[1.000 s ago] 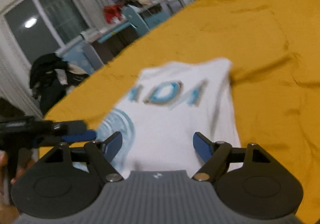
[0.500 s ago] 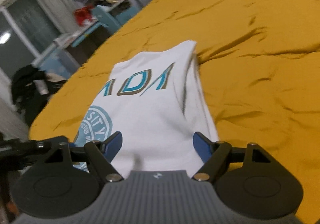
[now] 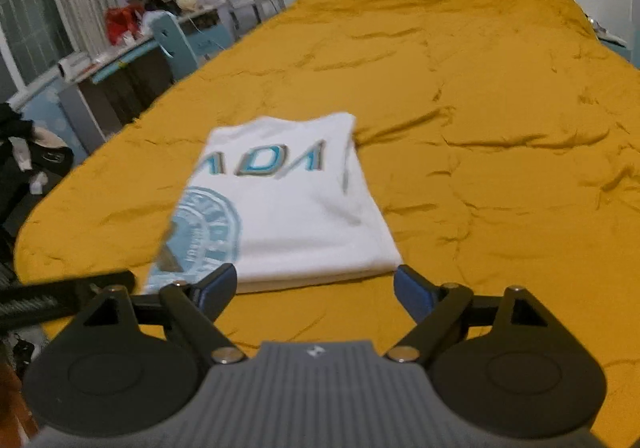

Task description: Fold small clothes

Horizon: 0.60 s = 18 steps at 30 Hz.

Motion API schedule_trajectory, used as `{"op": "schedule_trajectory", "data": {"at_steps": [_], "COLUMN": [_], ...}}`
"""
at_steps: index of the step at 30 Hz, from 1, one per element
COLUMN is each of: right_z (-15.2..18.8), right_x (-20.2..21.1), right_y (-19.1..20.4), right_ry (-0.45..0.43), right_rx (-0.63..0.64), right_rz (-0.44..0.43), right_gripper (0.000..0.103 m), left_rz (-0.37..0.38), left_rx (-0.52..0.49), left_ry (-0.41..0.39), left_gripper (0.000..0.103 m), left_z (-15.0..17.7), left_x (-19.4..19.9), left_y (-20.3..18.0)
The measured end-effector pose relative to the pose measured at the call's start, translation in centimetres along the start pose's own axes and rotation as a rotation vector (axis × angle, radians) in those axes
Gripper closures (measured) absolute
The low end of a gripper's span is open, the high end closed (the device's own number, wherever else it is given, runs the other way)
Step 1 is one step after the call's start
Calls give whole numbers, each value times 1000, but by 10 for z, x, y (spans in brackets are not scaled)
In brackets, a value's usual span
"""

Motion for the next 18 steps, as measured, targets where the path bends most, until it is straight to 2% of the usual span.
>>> {"op": "schedule_trajectory", "data": {"at_steps": [6, 15, 18], "right_z": [1, 9, 10], "right_x": [19, 25, 23], "right_y": [12, 20, 24], "right_ry": [-28, -9, -1], "right_rx": [60, 91, 97], "right_rz": [46, 76, 74], "right_gripper": [21, 21, 21], "left_rz": [-2, 10, -17], "left_rx": [0, -11, -8], "left_ry": [-2, -5, -1], "left_gripper": [19, 19, 18], "left_z": [8, 11, 11], "left_x": [16, 26, 27], "left_y": [-4, -10, -6]}}
Point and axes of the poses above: each gripper's, at about its wrist camera, not at the fingertips, and x roughly against the way its jaws point, y to its left, z to its underside, the point moved 10 cm from there along -x, roughly the way its jaws point, and after that the axes turned 4 degrees about -y, right-handed, at the moved point
